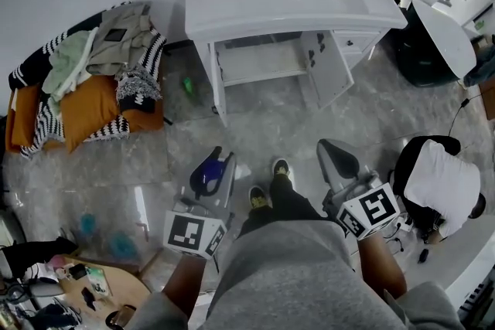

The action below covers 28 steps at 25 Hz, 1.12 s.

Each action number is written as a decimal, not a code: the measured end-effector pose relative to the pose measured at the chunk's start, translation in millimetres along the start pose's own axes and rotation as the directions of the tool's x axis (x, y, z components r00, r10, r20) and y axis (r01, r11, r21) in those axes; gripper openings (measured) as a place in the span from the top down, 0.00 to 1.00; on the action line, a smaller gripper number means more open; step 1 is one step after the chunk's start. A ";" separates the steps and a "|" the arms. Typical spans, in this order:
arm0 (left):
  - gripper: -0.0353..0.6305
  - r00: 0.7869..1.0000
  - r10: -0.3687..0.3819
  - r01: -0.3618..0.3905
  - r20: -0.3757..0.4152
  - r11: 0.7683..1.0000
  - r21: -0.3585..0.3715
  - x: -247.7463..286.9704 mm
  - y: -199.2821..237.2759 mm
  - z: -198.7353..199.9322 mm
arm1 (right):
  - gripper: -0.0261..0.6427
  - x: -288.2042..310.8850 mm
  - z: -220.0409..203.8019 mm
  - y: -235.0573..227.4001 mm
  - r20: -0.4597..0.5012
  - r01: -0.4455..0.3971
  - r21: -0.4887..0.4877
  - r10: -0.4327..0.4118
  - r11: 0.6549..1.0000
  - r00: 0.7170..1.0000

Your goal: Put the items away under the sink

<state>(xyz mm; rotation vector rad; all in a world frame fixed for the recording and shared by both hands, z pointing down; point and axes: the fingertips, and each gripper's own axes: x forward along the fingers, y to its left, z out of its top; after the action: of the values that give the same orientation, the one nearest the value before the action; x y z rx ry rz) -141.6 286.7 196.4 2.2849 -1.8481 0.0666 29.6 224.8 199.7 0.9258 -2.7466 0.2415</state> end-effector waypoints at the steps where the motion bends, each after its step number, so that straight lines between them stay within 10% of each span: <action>1: 0.79 1.000 -0.001 0.001 -0.002 1.000 0.000 2.7 -0.7 1.0 | 0.96 1.5 1.0 -3.7 -0.002 0.001 -0.004 -0.001 1.000 1.000; 28: 0.80 0.995 -0.029 0.033 -0.099 0.999 0.043 142.8 -10.0 19.1 | 0.96 43.6 54.3 -158.0 0.046 0.040 -0.071 -0.037 0.997 0.998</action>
<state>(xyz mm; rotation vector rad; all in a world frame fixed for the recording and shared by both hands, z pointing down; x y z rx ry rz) -102.7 147.7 199.5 2.2949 -1.7794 0.2140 83.5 63.1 172.3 0.9751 -2.7546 0.1156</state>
